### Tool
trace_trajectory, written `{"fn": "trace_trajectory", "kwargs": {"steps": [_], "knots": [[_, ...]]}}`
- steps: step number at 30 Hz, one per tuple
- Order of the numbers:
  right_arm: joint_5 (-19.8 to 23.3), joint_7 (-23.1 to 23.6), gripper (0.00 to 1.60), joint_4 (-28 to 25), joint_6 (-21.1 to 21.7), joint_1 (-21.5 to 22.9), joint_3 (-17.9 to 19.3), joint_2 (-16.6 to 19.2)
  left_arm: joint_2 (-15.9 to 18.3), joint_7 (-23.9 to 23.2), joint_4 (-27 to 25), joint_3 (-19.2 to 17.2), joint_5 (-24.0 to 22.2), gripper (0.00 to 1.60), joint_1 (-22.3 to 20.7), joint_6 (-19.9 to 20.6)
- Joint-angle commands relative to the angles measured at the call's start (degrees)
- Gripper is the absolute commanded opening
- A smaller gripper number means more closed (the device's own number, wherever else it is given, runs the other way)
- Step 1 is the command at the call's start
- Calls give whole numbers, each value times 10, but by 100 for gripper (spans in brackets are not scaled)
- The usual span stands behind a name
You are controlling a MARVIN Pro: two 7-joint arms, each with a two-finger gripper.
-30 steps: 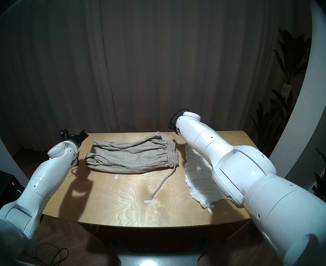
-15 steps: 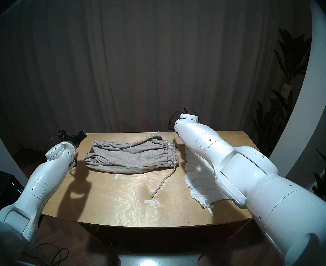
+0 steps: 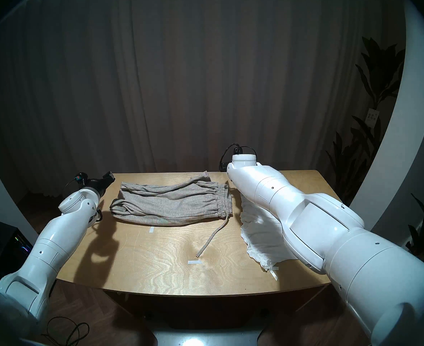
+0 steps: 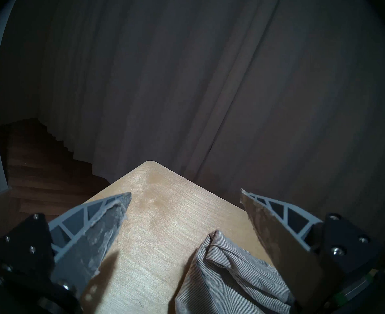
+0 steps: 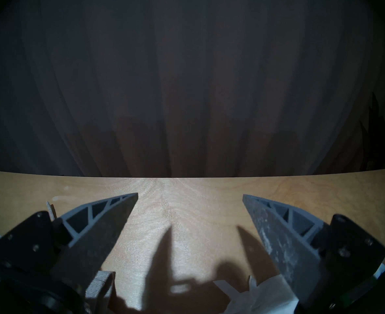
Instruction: Fold pants twice and stack them
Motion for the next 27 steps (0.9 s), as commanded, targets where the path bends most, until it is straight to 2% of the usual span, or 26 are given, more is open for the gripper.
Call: {"fn": "trace_trajectory", "kwargs": {"steps": [1, 27], "knots": [[-23, 4, 160, -16, -17, 6, -19, 8, 7, -12, -37, -10, -7, 160, 8, -8], [-99, 29, 160, -45, -57, 4, -102, 38, 15, -40, -126, -31, -57, 160, 93, -22]]}}
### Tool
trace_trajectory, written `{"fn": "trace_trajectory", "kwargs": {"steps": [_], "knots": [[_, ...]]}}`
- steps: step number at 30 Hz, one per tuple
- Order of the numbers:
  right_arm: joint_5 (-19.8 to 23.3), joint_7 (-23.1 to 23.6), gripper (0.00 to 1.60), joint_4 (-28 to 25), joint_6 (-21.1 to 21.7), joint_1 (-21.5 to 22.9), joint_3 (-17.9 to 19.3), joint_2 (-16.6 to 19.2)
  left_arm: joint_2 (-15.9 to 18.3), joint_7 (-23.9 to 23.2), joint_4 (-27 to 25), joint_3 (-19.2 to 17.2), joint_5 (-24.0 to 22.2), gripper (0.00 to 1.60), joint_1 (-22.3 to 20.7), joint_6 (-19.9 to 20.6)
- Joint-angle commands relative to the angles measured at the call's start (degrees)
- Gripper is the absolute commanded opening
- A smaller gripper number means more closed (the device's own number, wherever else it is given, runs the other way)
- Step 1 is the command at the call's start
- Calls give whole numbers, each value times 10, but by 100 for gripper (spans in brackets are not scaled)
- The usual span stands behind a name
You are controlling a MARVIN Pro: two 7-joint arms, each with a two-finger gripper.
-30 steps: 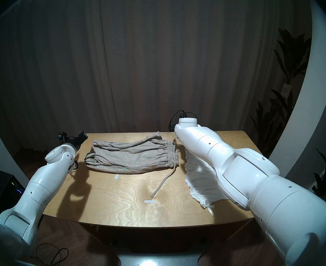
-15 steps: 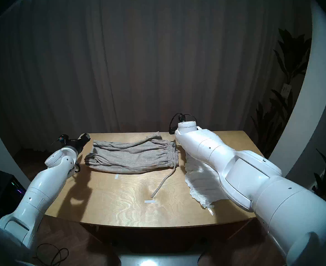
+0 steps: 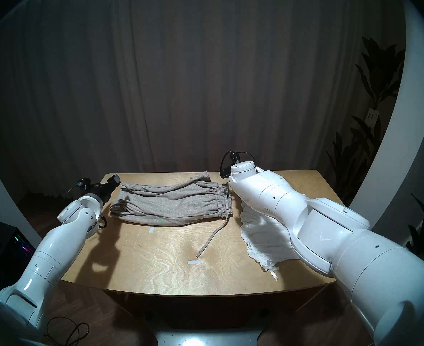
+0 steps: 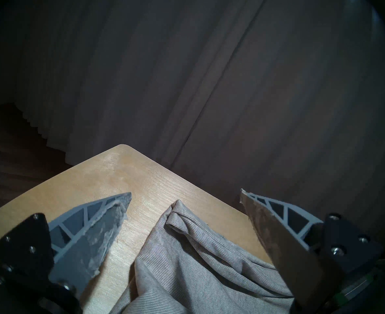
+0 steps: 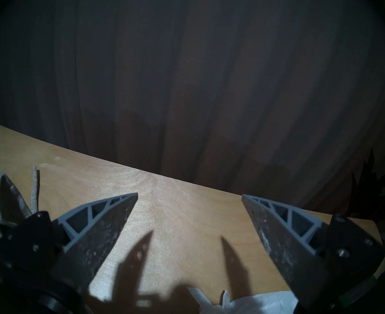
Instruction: Fold pants twice and stack them
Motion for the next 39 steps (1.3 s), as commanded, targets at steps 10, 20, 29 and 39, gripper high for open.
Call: {"fn": "trace_trajectory", "kwargs": {"steps": [10, 20, 29, 39], "knots": [[-51, 8, 160, -31, -40, 21, -38, 21, 10, -17, -68, -27, -28, 160, 50, -17], [-79, 14, 160, -47, -62, 28, -60, 35, 12, -21, -96, -42, -48, 160, 87, -25], [-110, 13, 160, -64, -87, 37, -82, 53, 11, -24, -126, -59, -70, 160, 124, -33], [-148, 6, 160, -84, -120, 46, -108, 77, 7, -25, -164, -80, -100, 160, 167, -43]]}}
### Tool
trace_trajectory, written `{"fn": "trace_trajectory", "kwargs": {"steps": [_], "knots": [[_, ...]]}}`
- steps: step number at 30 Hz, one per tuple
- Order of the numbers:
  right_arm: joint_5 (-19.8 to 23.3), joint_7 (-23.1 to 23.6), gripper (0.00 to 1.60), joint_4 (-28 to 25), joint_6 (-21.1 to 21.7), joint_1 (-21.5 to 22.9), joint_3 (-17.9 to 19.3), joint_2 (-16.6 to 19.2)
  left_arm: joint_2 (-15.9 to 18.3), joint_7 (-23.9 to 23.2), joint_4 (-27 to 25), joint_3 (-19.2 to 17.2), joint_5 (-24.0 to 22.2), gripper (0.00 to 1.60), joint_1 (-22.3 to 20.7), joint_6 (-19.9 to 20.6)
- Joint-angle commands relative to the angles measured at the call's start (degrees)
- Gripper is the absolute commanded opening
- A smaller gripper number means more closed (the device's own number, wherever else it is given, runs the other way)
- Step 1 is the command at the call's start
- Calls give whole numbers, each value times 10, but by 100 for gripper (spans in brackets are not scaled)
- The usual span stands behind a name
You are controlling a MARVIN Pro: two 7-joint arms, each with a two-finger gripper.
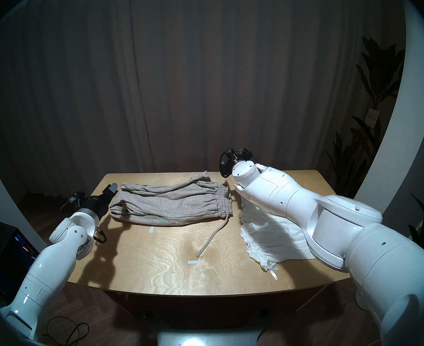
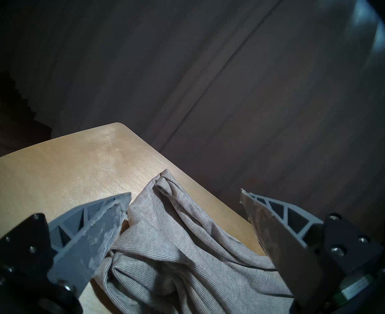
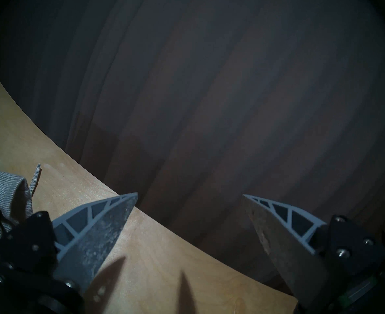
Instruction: Fold pants twice and stack them
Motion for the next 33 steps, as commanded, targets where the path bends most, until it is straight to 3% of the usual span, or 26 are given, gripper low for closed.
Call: {"fn": "trace_trajectory", "kwargs": {"steps": [1, 17, 33], "knots": [[-29, -6, 160, -20, -32, 24, -9, 20, -2, -4, -39, -20, -15, 160, 27, -12], [-70, -31, 160, -63, -120, 28, -17, 77, -34, 7, -103, -65, -87, 160, 117, -34], [-7, -62, 160, -129, -259, -74, 33, 149, -78, 28, -187, -123, -180, 160, 199, -52]]}}
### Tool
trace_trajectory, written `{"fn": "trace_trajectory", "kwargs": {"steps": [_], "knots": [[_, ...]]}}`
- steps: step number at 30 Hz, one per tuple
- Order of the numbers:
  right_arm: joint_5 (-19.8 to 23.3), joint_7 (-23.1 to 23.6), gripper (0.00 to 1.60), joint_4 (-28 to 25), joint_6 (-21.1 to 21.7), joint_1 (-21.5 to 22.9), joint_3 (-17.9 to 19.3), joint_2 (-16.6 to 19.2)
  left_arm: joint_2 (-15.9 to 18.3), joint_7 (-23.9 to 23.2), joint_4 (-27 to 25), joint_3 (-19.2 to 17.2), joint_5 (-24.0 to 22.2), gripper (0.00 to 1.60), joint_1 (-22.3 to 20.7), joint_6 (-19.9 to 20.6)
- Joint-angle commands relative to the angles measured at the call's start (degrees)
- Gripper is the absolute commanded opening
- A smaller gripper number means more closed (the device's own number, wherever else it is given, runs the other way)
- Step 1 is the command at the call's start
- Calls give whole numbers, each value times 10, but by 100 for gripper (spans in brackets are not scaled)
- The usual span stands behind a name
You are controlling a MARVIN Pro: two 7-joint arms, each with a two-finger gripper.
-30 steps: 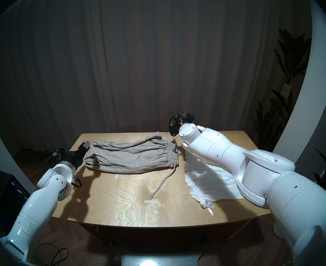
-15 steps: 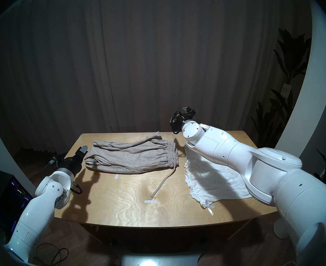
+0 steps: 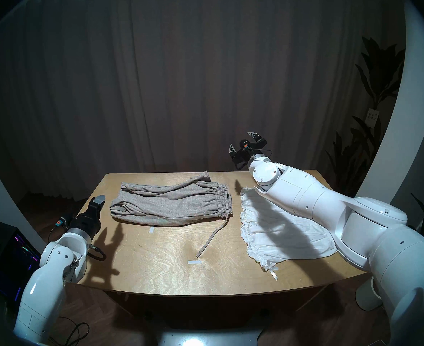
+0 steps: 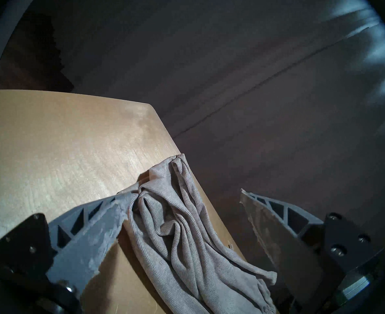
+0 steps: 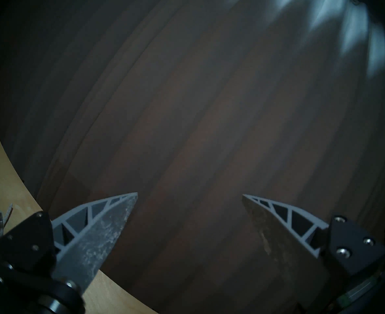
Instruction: Fold pants twice and stack them
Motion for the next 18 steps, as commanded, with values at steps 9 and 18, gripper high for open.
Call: {"fn": "trace_trajectory", "kwargs": {"steps": [9, 18], "knots": [[65, -24, 160, -111, -131, -75, 68, 72, -40, 45, -108, -52, -88, 160, 67, -8], [204, 17, 160, -97, -135, -100, 117, 59, -20, 125, -132, -35, -106, 160, 58, 13]]}}
